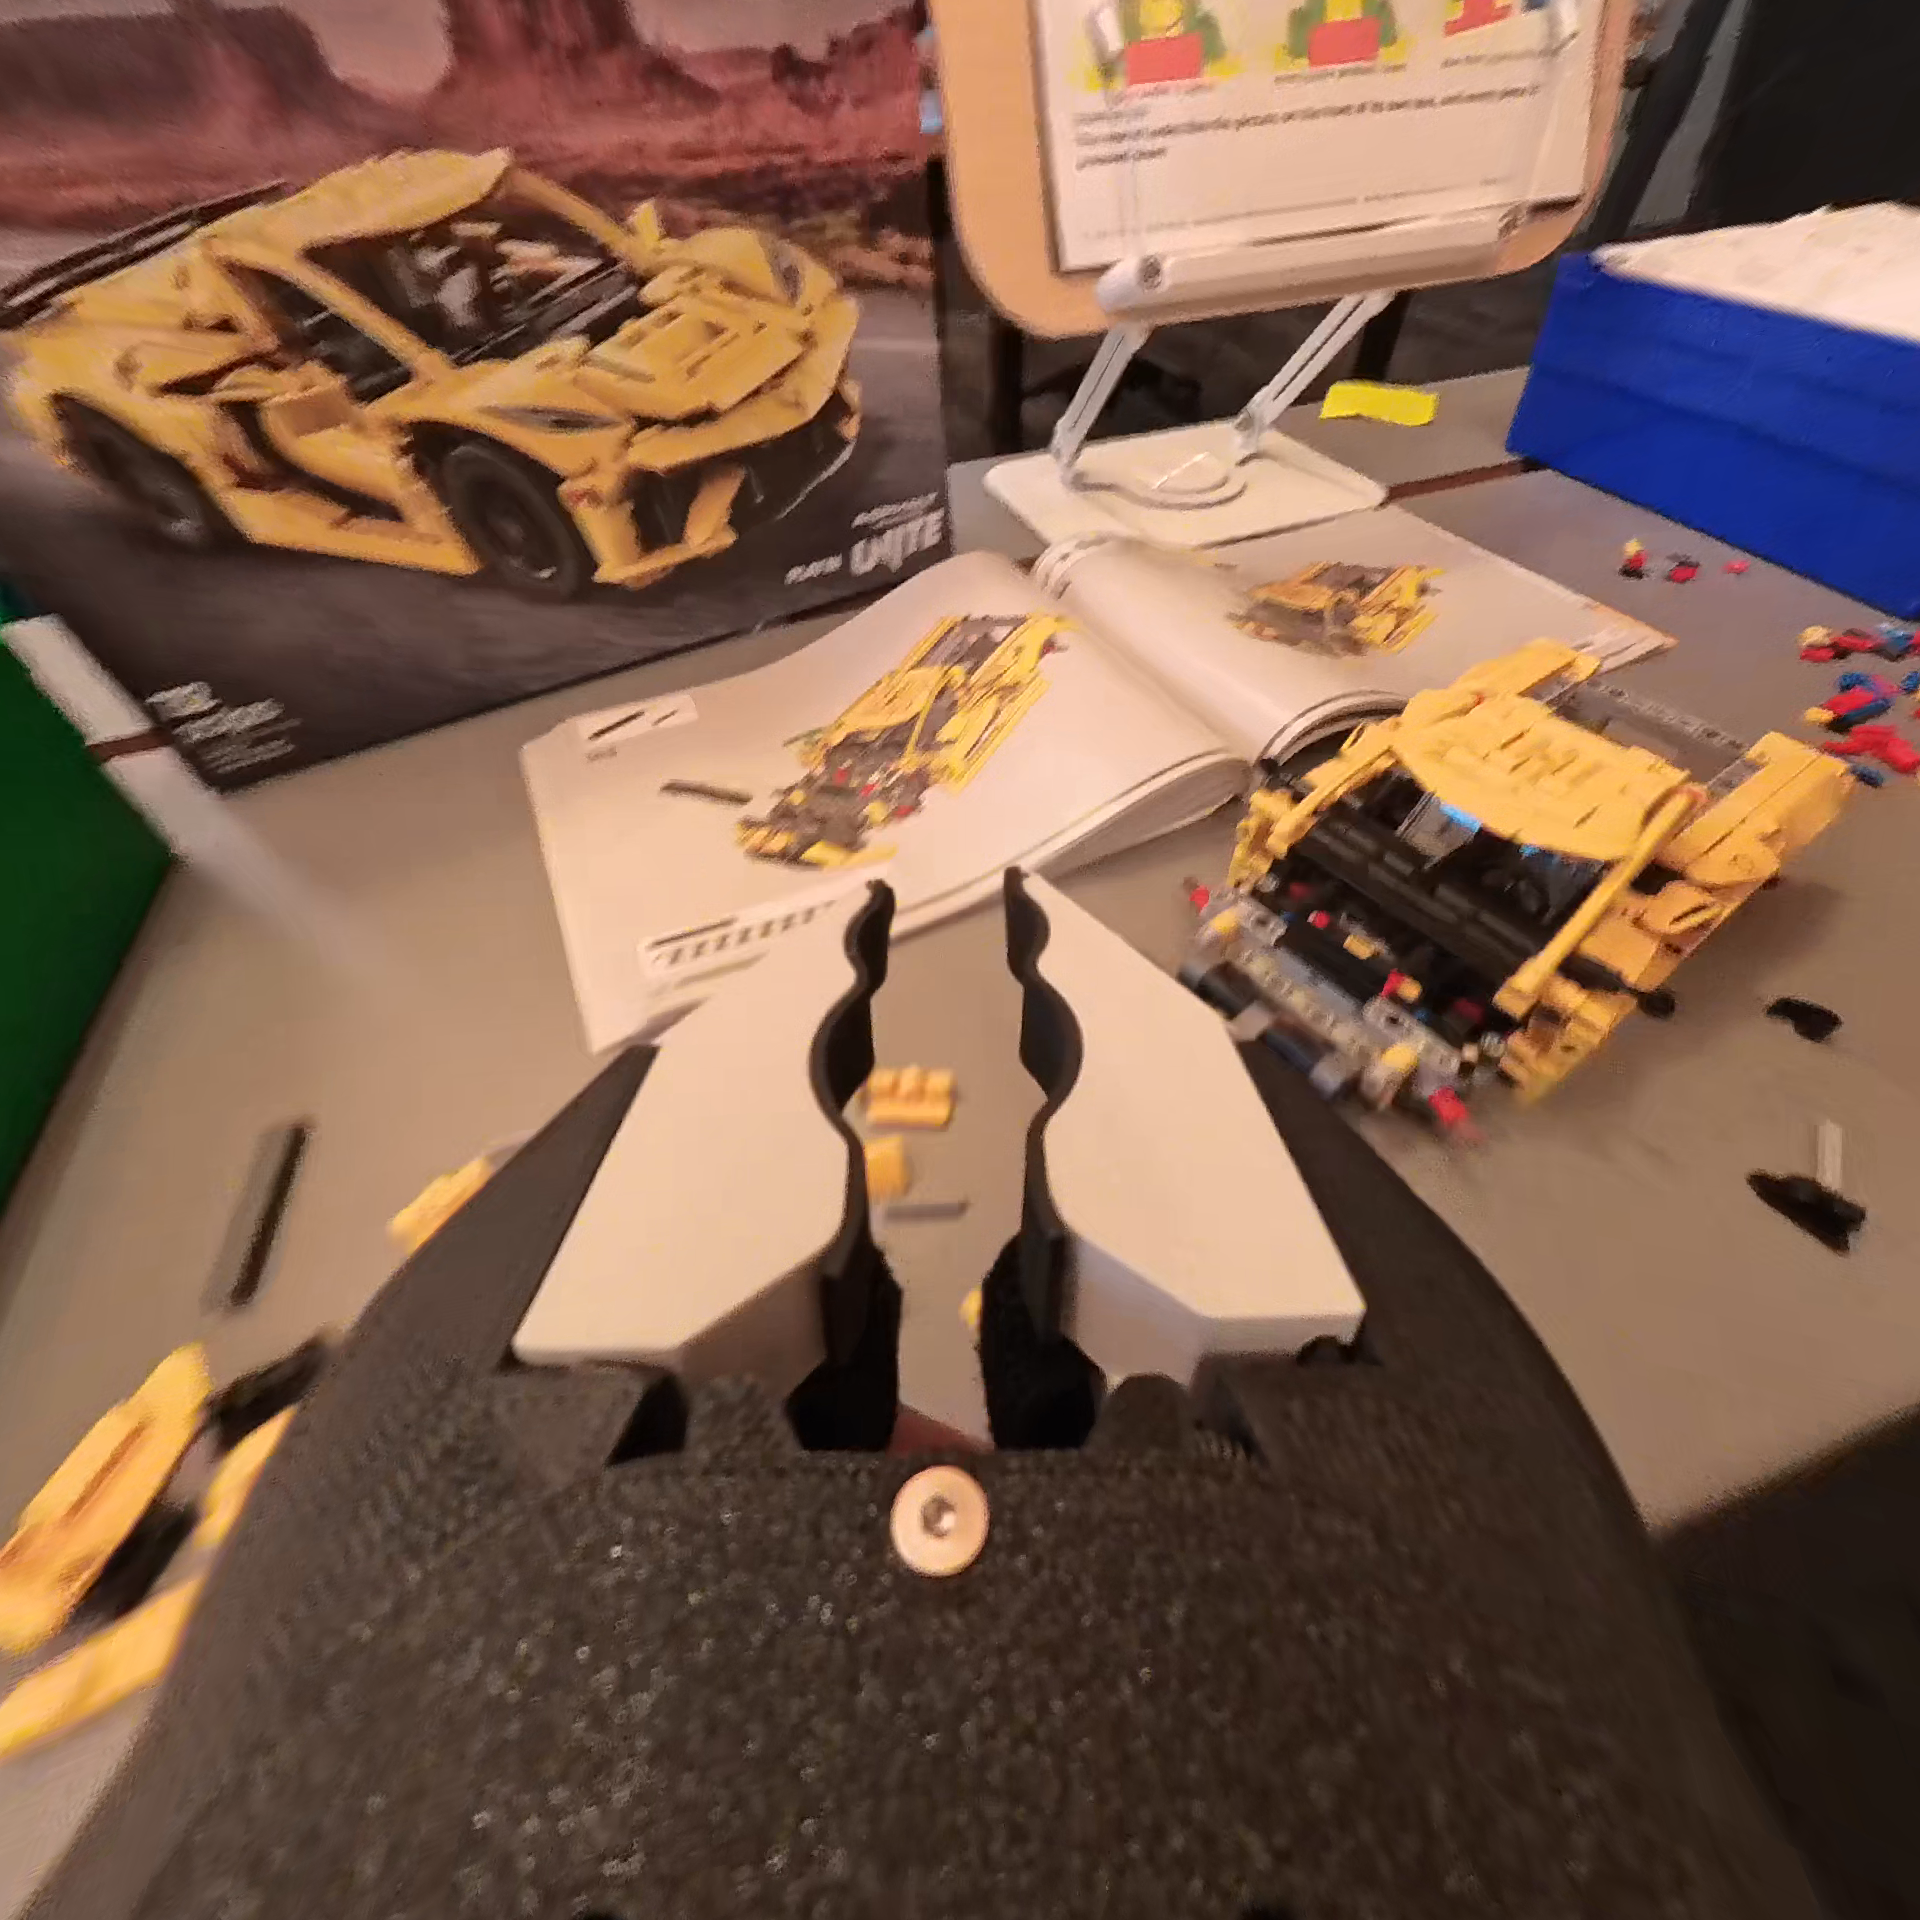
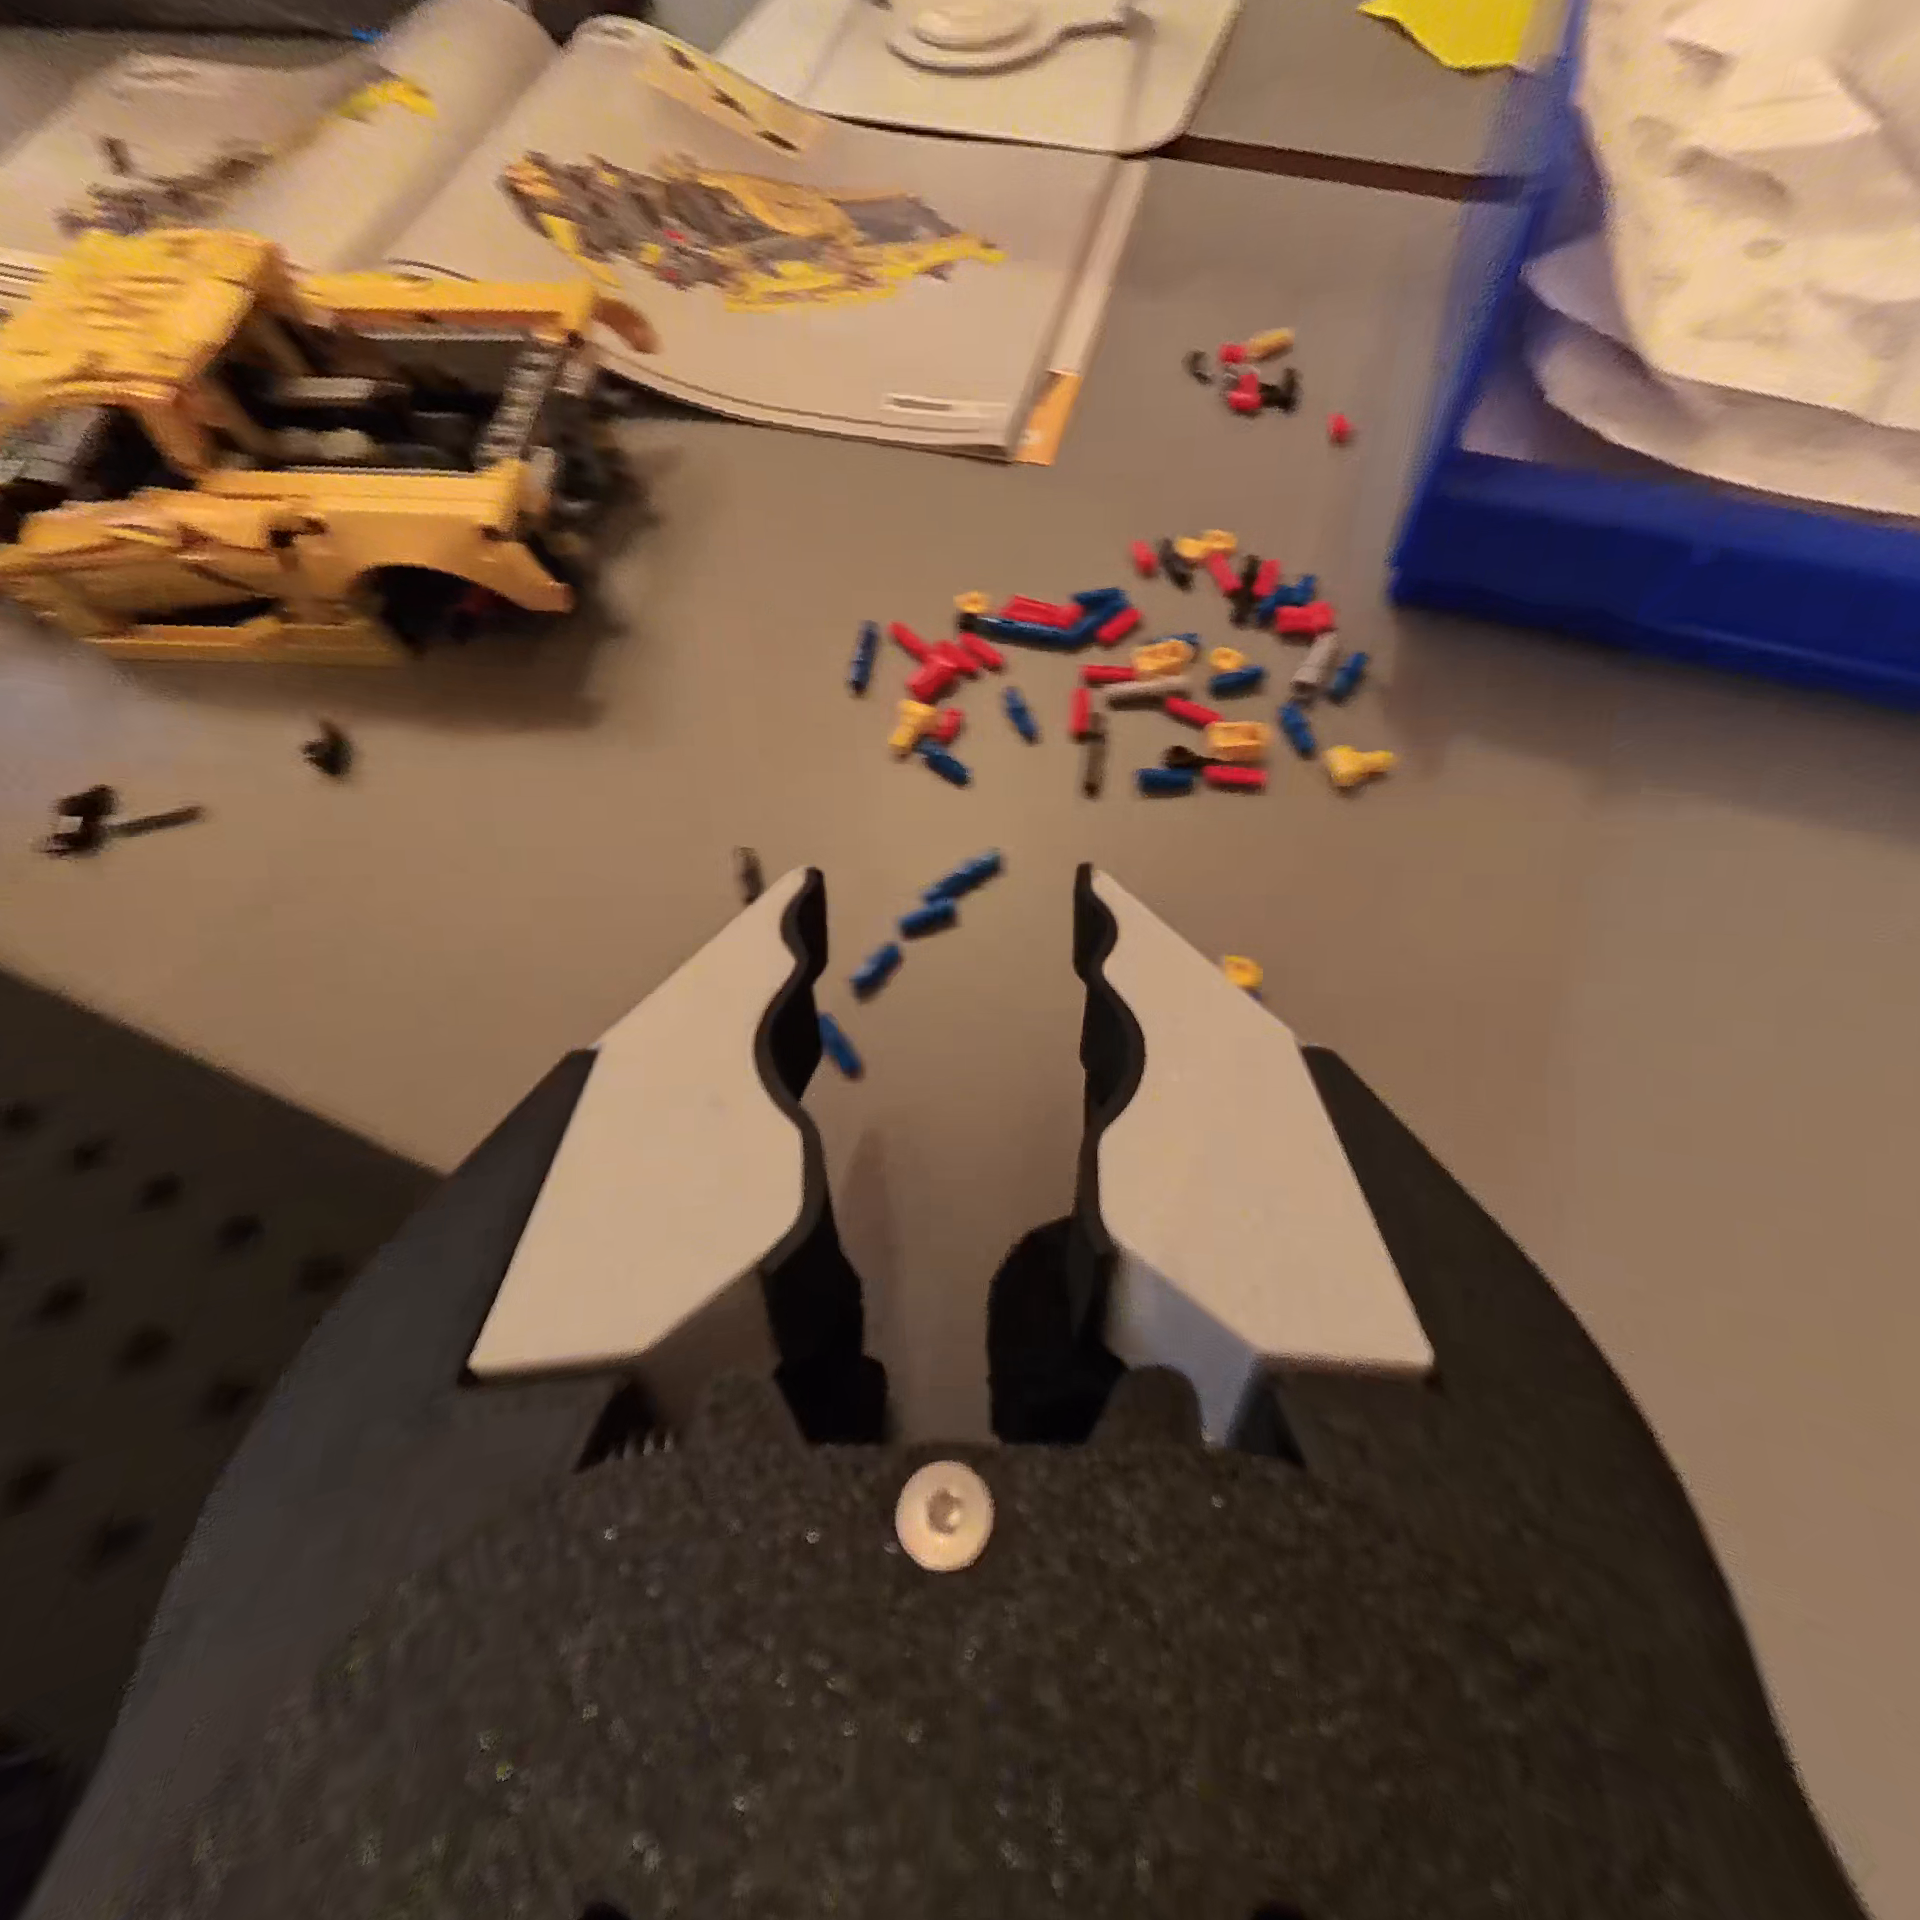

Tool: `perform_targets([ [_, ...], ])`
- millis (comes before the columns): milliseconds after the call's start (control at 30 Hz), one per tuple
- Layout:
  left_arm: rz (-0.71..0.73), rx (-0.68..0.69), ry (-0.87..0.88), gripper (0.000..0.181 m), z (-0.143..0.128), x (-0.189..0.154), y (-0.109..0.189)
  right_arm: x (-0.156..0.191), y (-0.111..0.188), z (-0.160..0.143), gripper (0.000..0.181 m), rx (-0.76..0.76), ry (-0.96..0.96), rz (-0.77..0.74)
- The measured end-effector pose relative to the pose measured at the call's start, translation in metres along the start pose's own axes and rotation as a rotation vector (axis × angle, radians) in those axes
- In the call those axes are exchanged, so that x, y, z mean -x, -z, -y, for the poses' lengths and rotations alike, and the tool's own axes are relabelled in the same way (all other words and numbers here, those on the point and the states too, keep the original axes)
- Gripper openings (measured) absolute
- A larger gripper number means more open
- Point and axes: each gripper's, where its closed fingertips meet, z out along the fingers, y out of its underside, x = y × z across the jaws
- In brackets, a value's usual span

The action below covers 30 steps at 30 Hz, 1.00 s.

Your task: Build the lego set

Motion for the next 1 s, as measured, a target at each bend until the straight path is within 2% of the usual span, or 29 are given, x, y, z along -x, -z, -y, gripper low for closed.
perform_targets([
  [167, 0.172, 0.148, 0.027, 0.022, -0.034, 0.058, 0.082, 0.078, -0.008, 0.012, 0.047, -0.023, 0.052, 0.181],
  [233, 0.282, 0.199, 0.064, 0.022, -0.053, 0.090, 0.115, 0.114, -0.012, 0.012, 0.048, 0.008, -0.013, 0.302],
  [267, 0.321, 0.210, 0.096, 0.022, -0.063, 0.103, 0.128, 0.132, -0.013, 0.015, 0.049, 0.010, -0.062, 0.385],
  [333, 0.304, 0.223, 0.140, 0.022, -0.081, 0.113, 0.144, 0.162, -0.012, 0.024, 0.049, -0.015, -0.159, 0.524],
  [400, 0.341, 0.227, 0.144, 0.022, -0.092, 0.129, 0.164, 0.181, -0.015, 0.029, 0.050, -0.053, -0.166, 0.575],
  [567, 0.380, 0.203, 0.199, 0.023, -0.108, 0.157, 0.220, 0.197, -0.020, 0.024, 0.047, -0.093, -0.012, 0.478],
  [700, 0.407, 0.133, 0.259, 0.023, -0.106, 0.176, 0.249, 0.196, -0.021, 0.024, 0.045, -0.101, 0.005, 0.454],
  [1000, 0.442, 0.103, 0.314, 0.024, -0.124, 0.186, 0.268, 0.192, -0.023, 0.026, 0.046, -0.109, -0.022, 0.455],
])
